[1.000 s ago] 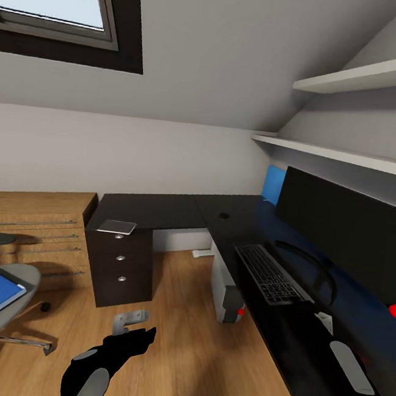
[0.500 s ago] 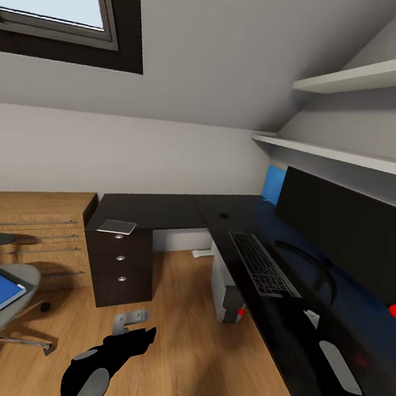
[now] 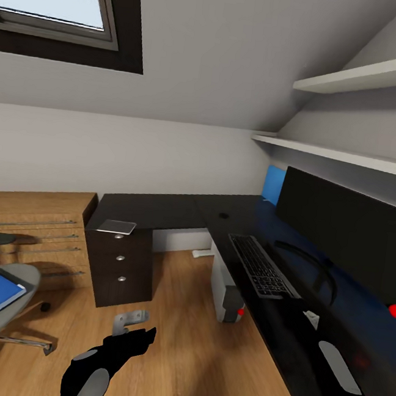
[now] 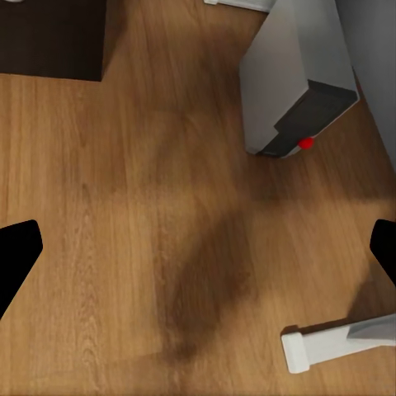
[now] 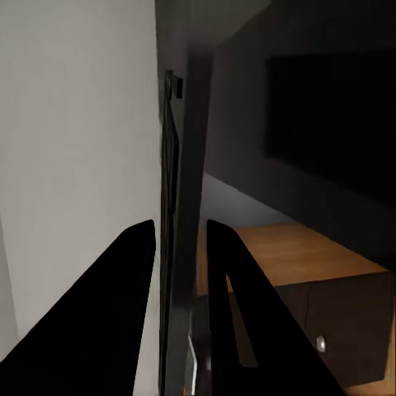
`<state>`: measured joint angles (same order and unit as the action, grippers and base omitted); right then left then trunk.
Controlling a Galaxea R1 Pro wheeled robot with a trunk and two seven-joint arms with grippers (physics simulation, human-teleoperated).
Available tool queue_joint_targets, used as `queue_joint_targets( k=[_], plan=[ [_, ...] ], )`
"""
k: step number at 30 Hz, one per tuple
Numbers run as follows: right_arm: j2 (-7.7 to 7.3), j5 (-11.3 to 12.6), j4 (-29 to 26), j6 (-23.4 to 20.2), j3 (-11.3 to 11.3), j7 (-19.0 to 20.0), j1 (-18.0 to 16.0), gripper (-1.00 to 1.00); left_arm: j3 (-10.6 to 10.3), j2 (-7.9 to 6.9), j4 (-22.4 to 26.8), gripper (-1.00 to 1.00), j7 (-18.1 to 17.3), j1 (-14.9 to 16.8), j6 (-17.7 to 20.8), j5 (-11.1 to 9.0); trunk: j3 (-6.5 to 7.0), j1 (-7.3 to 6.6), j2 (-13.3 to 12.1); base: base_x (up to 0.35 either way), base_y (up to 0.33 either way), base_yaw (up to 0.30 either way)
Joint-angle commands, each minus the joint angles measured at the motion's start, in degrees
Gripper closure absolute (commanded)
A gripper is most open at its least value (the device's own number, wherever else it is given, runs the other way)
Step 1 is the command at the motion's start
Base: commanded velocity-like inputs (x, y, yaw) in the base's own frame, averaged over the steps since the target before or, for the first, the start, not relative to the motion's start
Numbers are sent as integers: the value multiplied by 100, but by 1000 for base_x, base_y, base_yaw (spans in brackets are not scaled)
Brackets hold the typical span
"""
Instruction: In the bedroom, organize the workspace by keeping the computer under the desk, ensuring the monitor is on the desk, placing the keyboard on the desk next to the monitor, placing the mouse on the desk next to the keyboard, moving the folder from the swivel chair onto the desk next to the mouse, stacking the notebook on top of the folder with the pen on top of the notebook, and positioning the swivel chair next to the desk.
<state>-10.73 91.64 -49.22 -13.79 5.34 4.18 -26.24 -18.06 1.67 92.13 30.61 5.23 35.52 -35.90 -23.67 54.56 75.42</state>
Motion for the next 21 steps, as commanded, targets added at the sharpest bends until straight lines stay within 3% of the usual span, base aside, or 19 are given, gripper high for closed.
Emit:
queue_joint_targets(
  k=[1, 5, 13, 21],
  plan=[
    [5, -289, 8, -29, 4, -181, -4, 100, -5, 0, 7, -100, 59, 4, 7, -59, -6, 0, 4, 0, -60, 0],
    [5, -792, 9, -35, 9, -656, -4, 100, -5, -2, 7, -100, 59, 4, 7, -52, -6, 0, 4, 0, -144, 0],
    [-10, -855, 9, -75, -5, -722, -4, 100, -5, -2, 7, -100, 59, 4, 7, -49, -6, 0, 4, 0, -35, 0],
    [-13, -858, 9, -80, -6, -726, -4, 100, -5, -2, 7, -100, 52, 4, 7, -54, -6, 0, 4, 0, -146, 0]
  ],
)
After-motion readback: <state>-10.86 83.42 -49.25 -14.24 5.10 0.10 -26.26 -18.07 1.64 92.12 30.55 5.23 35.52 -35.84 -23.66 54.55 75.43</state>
